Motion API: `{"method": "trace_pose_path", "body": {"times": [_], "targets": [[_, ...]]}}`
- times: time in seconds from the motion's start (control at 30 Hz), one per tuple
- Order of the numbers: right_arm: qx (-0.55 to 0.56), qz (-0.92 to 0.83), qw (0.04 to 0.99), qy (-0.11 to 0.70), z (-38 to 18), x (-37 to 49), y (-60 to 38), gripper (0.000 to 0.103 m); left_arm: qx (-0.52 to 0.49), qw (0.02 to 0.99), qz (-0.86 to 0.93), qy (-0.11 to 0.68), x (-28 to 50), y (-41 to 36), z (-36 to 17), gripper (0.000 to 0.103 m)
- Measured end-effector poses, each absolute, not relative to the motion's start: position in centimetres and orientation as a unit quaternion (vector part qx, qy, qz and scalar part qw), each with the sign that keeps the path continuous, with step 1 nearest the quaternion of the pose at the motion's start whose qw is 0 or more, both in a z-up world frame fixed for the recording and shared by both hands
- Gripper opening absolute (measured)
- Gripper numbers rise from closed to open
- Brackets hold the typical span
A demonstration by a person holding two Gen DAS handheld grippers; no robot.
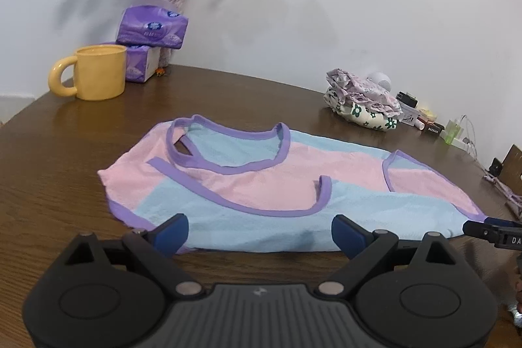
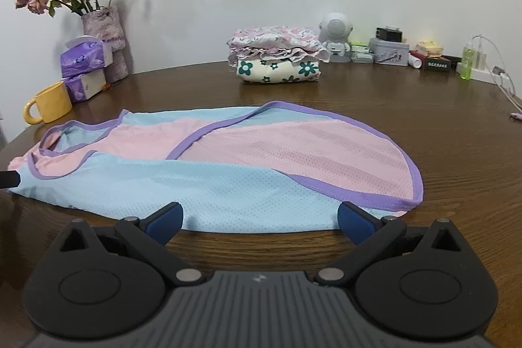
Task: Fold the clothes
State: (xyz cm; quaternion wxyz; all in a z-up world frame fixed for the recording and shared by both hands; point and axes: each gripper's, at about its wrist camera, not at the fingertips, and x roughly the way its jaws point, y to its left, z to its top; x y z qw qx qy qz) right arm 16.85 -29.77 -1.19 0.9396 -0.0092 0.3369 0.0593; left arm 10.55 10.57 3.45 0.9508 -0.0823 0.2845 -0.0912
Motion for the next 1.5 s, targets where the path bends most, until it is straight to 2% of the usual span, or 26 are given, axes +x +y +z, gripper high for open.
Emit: {"method": "trace_pose_path", "body": {"times": [0.47,0.67,1.5], "targets": [[-0.009,0.06,0.94,0.337,-1.2,16.8,-29.6,0.103,-0.072,0.947,-0.071,0.304,12.0,8.2,2.8,0.095],[-0.009,0.06,0.94,0.337,-1.2,16.8,-29.6,0.102,-0.07,0.944,-0.069,0.314,12.3,7.9,2.6,0.103],[-0.009,0.061,0.94,0.337,-1.1,16.7,-29.4,0.102,-0.057,0.943,-0.07,0.321,12.5,7.4,2.5,0.103]]}}
